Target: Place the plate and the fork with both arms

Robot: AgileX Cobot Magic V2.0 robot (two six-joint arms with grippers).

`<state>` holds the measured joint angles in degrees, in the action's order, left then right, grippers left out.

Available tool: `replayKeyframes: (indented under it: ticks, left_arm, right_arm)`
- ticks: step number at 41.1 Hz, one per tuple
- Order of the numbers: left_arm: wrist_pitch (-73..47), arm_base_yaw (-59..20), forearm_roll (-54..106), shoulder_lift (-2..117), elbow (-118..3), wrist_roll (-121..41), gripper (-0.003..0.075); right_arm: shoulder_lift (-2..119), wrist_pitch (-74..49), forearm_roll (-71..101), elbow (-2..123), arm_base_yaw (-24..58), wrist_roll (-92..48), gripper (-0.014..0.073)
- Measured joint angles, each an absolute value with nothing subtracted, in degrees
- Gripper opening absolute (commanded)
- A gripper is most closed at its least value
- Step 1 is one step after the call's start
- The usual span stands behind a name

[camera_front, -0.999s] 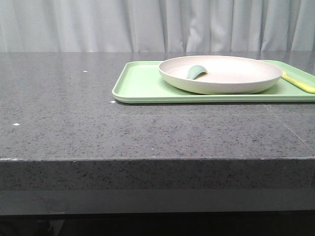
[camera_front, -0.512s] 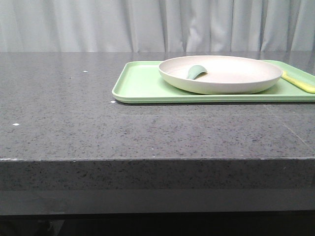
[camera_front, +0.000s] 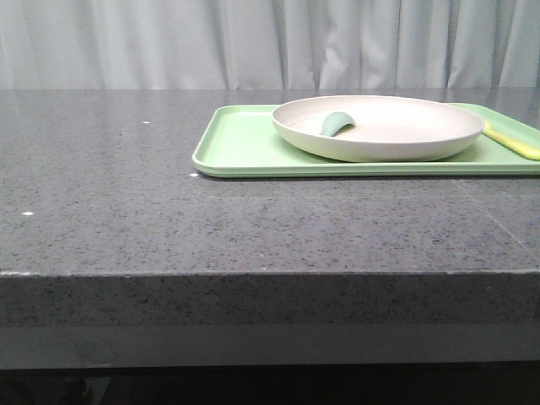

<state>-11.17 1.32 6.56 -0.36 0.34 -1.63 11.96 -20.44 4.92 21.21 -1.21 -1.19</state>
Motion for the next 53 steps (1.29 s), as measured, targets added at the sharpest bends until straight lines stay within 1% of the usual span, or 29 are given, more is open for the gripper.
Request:
replayKeyframes:
  ticks: [7, 17, 22, 53]
  left_arm:
    - [-11.1, 1.3, 6.6, -0.4, 0.3, -1.6, -0.0018]
    - [-11.0, 1.3, 6.6, -0.4, 0.3, -1.6, -0.0018]
    - [-11.0, 1.3, 6.6, -0.4, 0.3, -1.6, -0.0018]
    - [-10.9, 1.3, 6.6, -0.4, 0.3, -1.6, -0.0018]
  right_arm:
    - [9.7, -17.8, 3.6, 17.5, 0.3, -1.3, -0.0063]
    - [4.3, -12.4, 4.9, 4.1, 1.2, -1.3, -0.0063]
    - [0.8, -10.3, 5.2, -0.7, 1.2, -1.3, -0.0063]
    - [-0.6, -11.0, 5.4, -1.5, 1.2, -1.3, -0.0063]
